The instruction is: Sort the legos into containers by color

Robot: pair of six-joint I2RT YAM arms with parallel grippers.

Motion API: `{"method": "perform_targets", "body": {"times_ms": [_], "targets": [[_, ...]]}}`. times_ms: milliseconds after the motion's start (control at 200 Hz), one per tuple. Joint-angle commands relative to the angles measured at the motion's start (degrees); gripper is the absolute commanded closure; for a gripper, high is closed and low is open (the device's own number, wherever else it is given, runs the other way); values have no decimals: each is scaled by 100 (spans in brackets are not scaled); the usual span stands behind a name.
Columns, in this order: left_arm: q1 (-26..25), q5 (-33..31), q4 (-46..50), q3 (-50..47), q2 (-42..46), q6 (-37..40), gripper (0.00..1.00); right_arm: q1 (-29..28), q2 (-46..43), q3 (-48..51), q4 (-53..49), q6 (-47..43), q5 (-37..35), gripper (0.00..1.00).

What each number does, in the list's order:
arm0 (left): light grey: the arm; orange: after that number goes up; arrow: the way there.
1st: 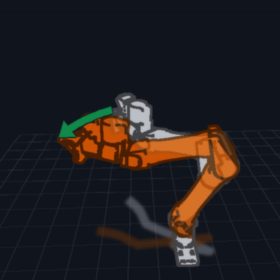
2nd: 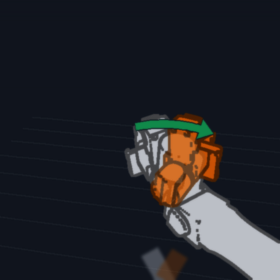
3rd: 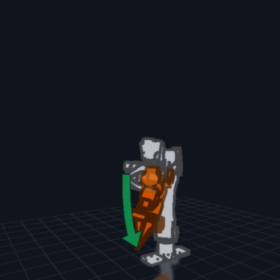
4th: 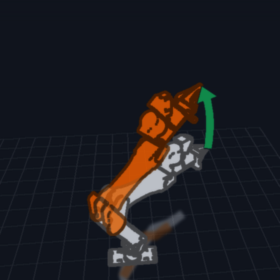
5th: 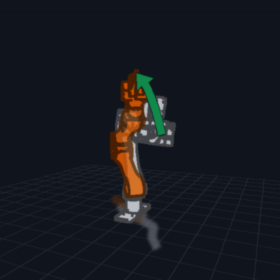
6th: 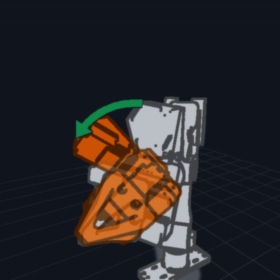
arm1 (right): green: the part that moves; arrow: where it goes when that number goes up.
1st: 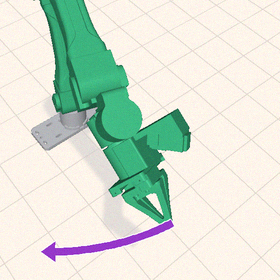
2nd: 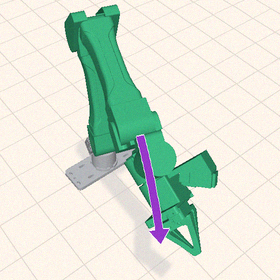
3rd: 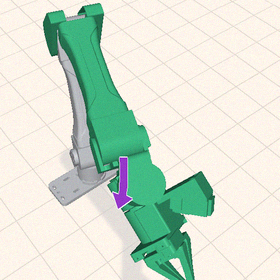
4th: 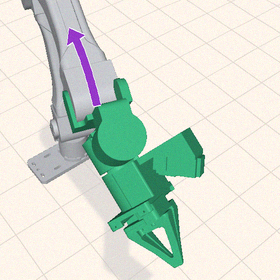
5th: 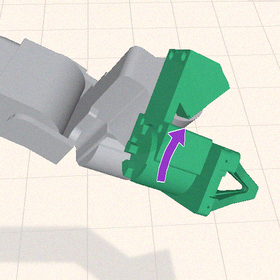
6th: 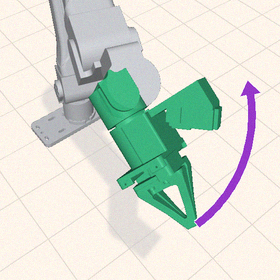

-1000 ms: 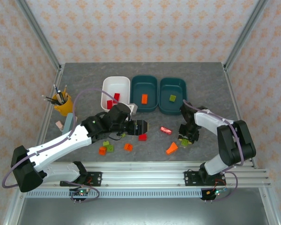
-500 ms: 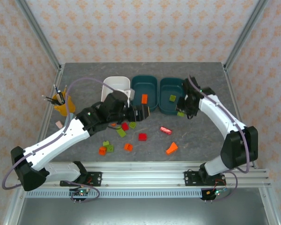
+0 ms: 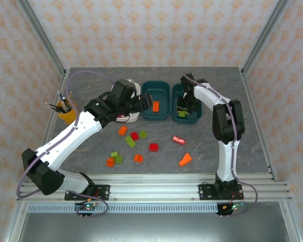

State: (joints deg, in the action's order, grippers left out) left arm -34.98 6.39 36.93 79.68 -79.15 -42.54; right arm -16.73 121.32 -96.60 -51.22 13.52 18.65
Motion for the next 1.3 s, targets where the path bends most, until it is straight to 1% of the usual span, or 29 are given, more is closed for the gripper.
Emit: {"method": "perform_targets", "body": {"times_ms": [0, 190, 270, 420, 545, 600, 736, 816, 926, 1041, 1131, 1196, 1296], "targets": [[20, -164, 140, 74, 43, -129, 21, -28, 167, -324, -231, -113, 118, 69], [18, -206, 169, -125, 200, -201, 21, -39, 366, -538, -292, -104, 152, 52], [21, -267, 250, -190, 258, -219, 21, -48, 320, -629, -351, -128, 110, 47], [22, -475, 519, -303, 444, -319, 21, -94, -52, -788, -476, -107, -123, 46], [33, -870, 1256, -306, 588, -571, 22, -259, -779, -787, -447, -89, -502, 48], [52, -937, 1510, -396, 685, -649, 22, -403, -1181, -648, -351, -116, -645, 48], [149, -961, 1967, -835, 1035, -764, 22, -850, -2240, 233, 146, -104, -656, 48], [283, -795, 2180, -1190, 1177, -823, 23, -1178, -2948, 968, 616, -78, -539, 47], [498, -503, 2137, -1610, 1229, -652, 23, -1724, -3943, 2188, 1472, -128, -199, 45], [674, -426, 1940, -1833, 1100, -247, 24, -1988, -4779, 3487, 2311, 215, 258, 39], [771, -198, 1535, -2090, 915, 153, 23, -2281, -5265, 4210, 2714, 304, 173, 35], [789, -123, 1211, -2232, 685, 538, 23, -2471, -5321, 4539, 2863, 335, 21, 35], [813, -113, 711, -2255, 148, 1231, 24, -2584, -5323, 4748, 3081, 445, 63, 35]]}}
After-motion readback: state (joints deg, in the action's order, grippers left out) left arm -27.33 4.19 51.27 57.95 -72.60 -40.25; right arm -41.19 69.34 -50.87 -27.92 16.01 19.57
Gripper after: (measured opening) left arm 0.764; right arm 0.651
